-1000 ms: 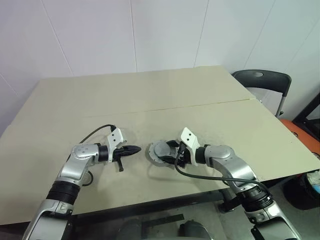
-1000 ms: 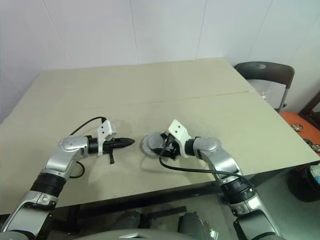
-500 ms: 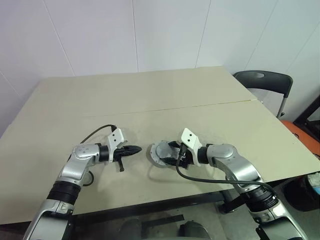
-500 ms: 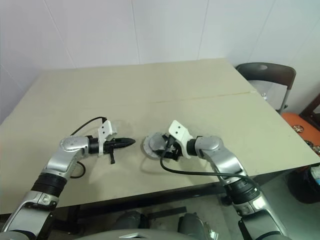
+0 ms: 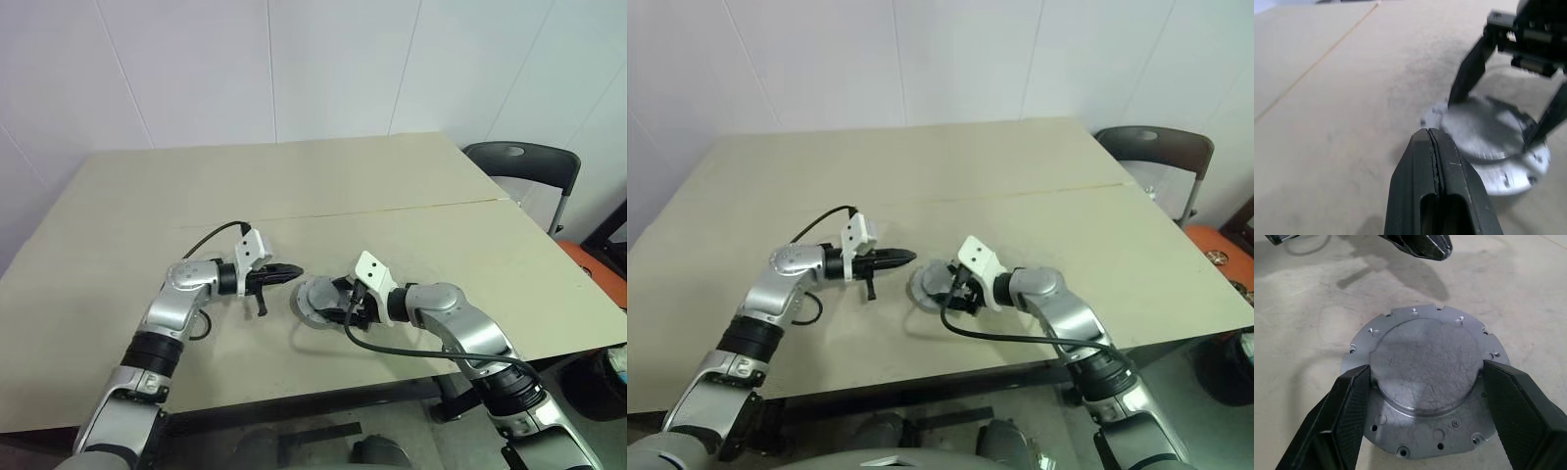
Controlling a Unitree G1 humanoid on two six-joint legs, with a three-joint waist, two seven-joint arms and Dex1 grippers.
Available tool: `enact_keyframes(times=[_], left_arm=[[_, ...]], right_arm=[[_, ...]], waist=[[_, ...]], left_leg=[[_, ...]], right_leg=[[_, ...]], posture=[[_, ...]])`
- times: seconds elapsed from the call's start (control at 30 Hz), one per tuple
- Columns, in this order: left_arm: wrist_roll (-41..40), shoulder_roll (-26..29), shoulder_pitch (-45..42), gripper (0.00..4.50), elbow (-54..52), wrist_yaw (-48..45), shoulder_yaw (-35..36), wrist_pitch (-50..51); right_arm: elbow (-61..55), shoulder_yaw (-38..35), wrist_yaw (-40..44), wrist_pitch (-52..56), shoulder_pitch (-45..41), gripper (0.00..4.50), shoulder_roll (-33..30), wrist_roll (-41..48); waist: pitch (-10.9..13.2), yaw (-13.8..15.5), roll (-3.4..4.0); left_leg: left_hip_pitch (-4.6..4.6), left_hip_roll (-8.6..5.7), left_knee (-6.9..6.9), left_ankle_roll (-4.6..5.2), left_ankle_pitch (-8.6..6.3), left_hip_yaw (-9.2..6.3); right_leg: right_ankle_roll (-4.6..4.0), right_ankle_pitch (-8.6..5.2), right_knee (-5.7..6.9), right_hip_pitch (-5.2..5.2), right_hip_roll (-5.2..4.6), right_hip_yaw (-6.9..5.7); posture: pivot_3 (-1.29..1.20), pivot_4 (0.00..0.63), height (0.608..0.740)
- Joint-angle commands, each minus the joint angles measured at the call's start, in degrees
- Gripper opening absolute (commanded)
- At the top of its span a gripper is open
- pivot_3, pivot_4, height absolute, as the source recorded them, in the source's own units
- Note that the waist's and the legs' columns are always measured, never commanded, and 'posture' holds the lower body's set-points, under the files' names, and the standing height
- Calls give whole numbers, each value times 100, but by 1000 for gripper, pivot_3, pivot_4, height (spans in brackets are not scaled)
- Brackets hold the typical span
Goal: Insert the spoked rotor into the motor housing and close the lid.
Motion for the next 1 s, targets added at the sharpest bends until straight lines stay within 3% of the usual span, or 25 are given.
enact_keyframes(times=[0.03,0.47,0.77,1.0], left_arm=[[89,-116,-195,0,120,-112,-148,-232],[122,-166,-165,0,158,-139,-177,-286],[510,-71,-93,0,286,-192,-564,-246],[685,-624,-42,0,630,-261,-927,-404]], right_arm=[[95,-95,75,428,198,3201,113,315],[59,-302,60,594,164,3201,277,523],[250,131,2,364,121,3201,38,23],[266,120,-40,321,104,3201,74,-37]], waist=[[-1,10,-1],[1,-12,-2],[0,-2,-3],[-15,8,-12]], left_leg=[[0,-1,0,0,0,0],[-5,2,0,2,-1,0],[-3,1,1,2,-1,-1],[16,0,1,-12,-11,-3]], right_leg=[[0,0,-2,1,0,0],[0,0,0,-6,1,0],[-1,-1,-1,-2,0,0],[-4,-2,-15,22,-3,-1]], posture=[[0,0,740],[0,0,740],[0,0,740],[0,0,740]])
